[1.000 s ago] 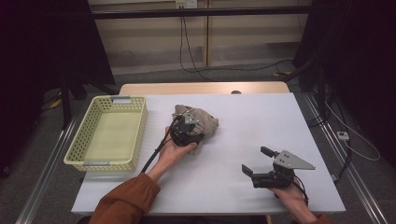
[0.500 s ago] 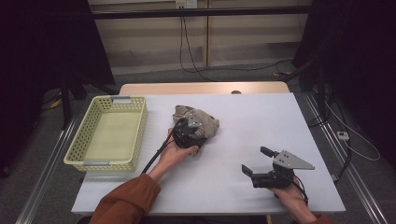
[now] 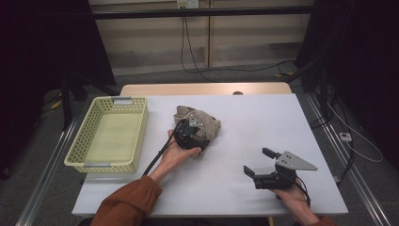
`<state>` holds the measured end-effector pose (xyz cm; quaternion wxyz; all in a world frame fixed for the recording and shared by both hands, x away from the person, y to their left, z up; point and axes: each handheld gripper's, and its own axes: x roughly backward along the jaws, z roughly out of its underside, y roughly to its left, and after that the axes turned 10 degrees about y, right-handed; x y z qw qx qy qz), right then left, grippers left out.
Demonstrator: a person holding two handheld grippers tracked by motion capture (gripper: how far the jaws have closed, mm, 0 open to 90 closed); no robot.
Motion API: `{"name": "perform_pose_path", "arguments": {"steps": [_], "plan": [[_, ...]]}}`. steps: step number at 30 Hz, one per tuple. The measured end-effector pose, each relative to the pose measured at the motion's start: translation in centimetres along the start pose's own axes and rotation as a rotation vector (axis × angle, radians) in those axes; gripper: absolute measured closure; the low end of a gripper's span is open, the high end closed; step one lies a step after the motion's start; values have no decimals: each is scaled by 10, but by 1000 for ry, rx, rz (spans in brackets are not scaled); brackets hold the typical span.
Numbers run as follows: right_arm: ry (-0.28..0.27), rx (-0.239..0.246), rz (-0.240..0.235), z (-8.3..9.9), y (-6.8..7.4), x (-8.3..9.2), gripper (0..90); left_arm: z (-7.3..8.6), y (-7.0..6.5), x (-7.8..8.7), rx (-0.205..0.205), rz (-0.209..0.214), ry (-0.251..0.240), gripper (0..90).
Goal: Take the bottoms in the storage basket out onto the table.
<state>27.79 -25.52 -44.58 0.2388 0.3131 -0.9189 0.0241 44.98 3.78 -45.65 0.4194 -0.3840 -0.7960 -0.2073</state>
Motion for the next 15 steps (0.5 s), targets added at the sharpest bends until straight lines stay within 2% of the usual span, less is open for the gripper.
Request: {"name": "perform_pose_path", "arguments": {"steps": [3, 6, 11, 13, 14, 15], "plan": [[0, 1, -5, 0, 1, -1, 15, -1, 0, 3, 6, 13, -10, 196], [1, 3, -3, 0, 0, 0, 15, -2, 0, 7, 25, 5, -17, 160], [2, -1, -1, 0, -1, -1, 15, -4, 1, 13, 28, 17, -49, 116], [2, 0, -2, 0, -1, -1, 15, -4, 1, 17, 36, 16, -58, 103], [2, 1, -1, 0, -1, -1, 15, -5, 0, 18, 44, -2, -64, 103], [2, -1, -1, 0, -1, -1, 15, -5, 2, 20, 38, 8, -73, 98]]}}
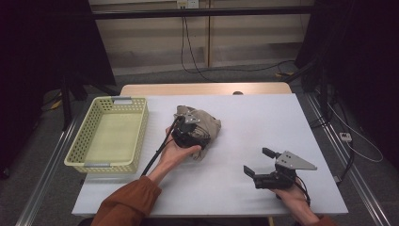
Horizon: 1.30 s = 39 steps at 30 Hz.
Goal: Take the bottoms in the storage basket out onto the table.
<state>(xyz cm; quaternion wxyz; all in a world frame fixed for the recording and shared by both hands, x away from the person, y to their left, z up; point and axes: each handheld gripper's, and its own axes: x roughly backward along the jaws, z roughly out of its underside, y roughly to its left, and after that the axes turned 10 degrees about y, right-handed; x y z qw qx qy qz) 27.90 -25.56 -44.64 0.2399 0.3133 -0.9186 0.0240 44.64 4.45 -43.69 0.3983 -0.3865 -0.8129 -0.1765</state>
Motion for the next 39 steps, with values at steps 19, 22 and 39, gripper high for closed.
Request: {"name": "perform_pose_path", "arguments": {"steps": [19, 22, 39], "plan": [[2, 9, 12, -1, 2, 0, 15, -2, 2, 30, 14, -35, -125, 56], [2, 9, 14, -1, 2, 0, 15, -2, 2, 34, 2, -20, -143, 55], [2, 14, 12, -2, 2, 0, 15, -3, -12, 70, -56, -83, -204, 58]]}}
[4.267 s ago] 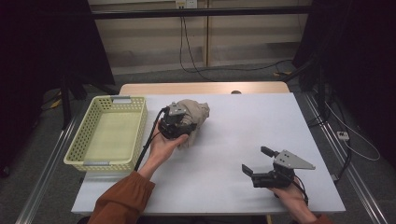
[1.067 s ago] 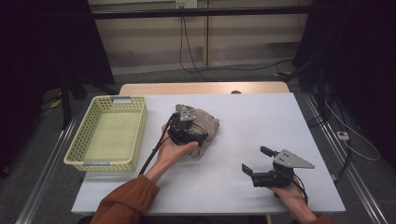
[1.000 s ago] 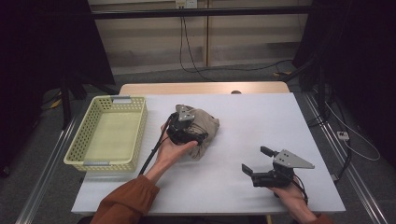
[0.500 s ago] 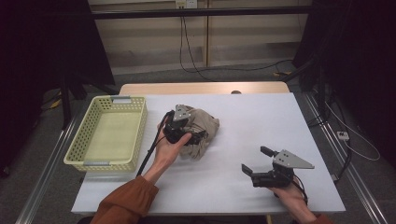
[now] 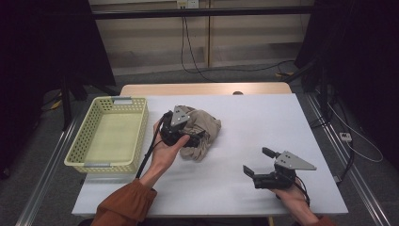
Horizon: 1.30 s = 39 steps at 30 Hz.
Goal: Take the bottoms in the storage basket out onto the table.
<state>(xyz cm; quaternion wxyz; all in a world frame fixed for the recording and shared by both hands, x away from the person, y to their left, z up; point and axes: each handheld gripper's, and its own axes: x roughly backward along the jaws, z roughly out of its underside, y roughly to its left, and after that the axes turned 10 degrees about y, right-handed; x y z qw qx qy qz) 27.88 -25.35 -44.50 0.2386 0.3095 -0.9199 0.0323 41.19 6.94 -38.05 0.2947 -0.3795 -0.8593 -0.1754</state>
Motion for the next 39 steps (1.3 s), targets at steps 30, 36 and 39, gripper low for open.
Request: {"name": "perform_pose_path", "arguments": {"steps": [30, 36, 39], "plan": [[3, -1, -8, -1, 0, -3, 14, 22, 1, 43, 43, -72, -44, 53], [3, -2, -7, -1, 1, -3, 14, 28, 4, 51, 70, -81, -39, 47], [2, -1, -7, -1, 1, -3, 14, 31, 5, 55, 74, -78, -41, 47]]}}
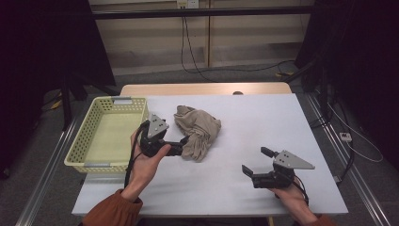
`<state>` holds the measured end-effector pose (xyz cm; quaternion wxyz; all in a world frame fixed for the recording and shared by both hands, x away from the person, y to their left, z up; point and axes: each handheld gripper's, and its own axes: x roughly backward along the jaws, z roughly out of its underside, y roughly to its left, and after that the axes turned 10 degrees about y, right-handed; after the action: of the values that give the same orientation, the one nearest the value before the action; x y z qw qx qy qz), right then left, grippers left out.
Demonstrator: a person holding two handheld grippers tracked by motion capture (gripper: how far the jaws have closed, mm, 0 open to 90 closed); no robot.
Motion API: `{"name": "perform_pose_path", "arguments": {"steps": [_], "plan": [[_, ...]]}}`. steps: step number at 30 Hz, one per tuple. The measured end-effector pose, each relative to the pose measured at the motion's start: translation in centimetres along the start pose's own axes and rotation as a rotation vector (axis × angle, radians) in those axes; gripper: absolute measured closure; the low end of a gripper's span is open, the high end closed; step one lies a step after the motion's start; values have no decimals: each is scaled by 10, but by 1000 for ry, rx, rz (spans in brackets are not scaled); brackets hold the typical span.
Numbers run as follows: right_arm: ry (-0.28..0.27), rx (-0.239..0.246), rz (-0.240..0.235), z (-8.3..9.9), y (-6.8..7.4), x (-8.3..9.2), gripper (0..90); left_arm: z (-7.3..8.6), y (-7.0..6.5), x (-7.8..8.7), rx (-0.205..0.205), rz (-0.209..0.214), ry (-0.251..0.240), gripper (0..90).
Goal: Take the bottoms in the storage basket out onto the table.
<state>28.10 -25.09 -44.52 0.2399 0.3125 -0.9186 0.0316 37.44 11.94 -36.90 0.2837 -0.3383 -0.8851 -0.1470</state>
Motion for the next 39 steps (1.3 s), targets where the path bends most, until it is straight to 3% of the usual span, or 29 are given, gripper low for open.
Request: {"name": "perform_pose_path", "arguments": {"steps": [5, 14, 23, 29, 39], "plan": [[1, 1, 2, 0, 0, 0, 14, 6, 4, 8, -7, -12, 11, 48], [2, 3, 3, 0, 0, 0, 14, 16, 11, 22, 16, -40, 2, 57], [3, 5, 5, 0, 0, 0, 14, 25, 15, 39, 5, -71, -2, 57], [4, 4, 5, 0, 0, 0, 14, 34, 16, 49, 8, -65, 3, 57], [5, 4, 5, 0, 0, 0, 14, 52, 20, 62, 36, -97, 9, 59]]}}
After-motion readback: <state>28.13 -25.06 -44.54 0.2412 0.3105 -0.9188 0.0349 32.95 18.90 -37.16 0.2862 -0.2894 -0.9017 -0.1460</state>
